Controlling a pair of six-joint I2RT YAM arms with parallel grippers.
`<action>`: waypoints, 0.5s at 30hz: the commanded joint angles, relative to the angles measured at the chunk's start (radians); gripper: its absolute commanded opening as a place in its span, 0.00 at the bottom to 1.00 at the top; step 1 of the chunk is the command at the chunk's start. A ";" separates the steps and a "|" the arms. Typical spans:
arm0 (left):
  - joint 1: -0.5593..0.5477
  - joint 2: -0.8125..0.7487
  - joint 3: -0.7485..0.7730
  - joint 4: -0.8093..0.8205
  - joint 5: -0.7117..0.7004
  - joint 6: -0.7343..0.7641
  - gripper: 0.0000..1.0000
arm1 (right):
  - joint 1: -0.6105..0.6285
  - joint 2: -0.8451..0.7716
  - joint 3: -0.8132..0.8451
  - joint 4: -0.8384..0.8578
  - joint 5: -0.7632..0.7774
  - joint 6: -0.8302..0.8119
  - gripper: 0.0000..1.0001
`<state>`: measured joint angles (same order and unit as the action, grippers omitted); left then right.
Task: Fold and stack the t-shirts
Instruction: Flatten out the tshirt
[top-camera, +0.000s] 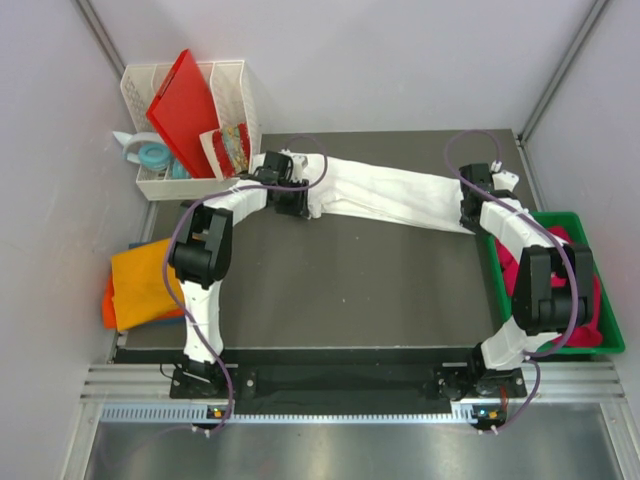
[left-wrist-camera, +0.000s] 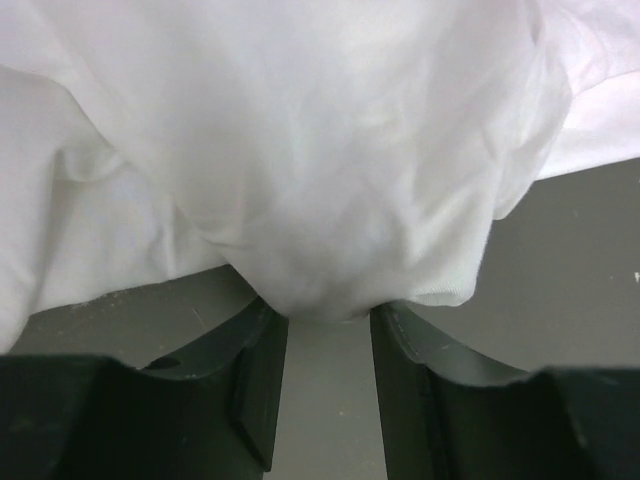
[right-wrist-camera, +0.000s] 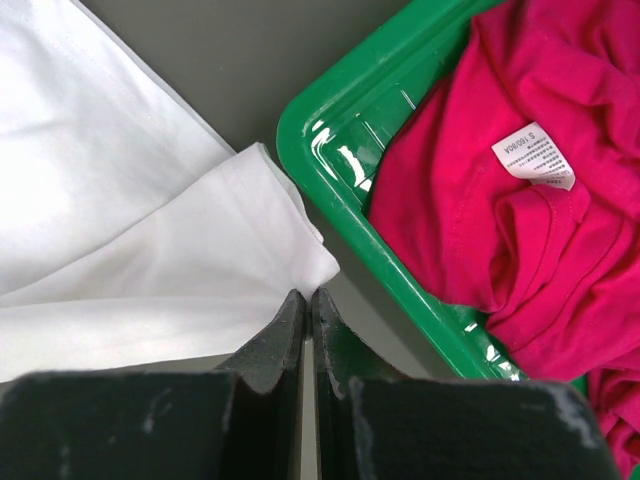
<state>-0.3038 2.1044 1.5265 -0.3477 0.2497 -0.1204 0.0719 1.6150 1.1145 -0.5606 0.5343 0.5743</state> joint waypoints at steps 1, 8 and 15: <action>-0.003 0.028 0.031 0.036 0.006 0.011 0.42 | 0.006 -0.009 0.004 0.028 0.021 -0.010 0.00; -0.003 0.023 0.031 0.024 -0.004 0.036 0.01 | 0.006 -0.010 -0.005 0.034 0.018 -0.011 0.00; -0.003 -0.145 0.046 -0.078 -0.064 0.103 0.00 | 0.005 -0.029 -0.007 0.031 0.013 -0.017 0.00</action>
<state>-0.3038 2.1178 1.5318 -0.3534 0.2371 -0.0750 0.0719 1.6150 1.1103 -0.5522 0.5339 0.5682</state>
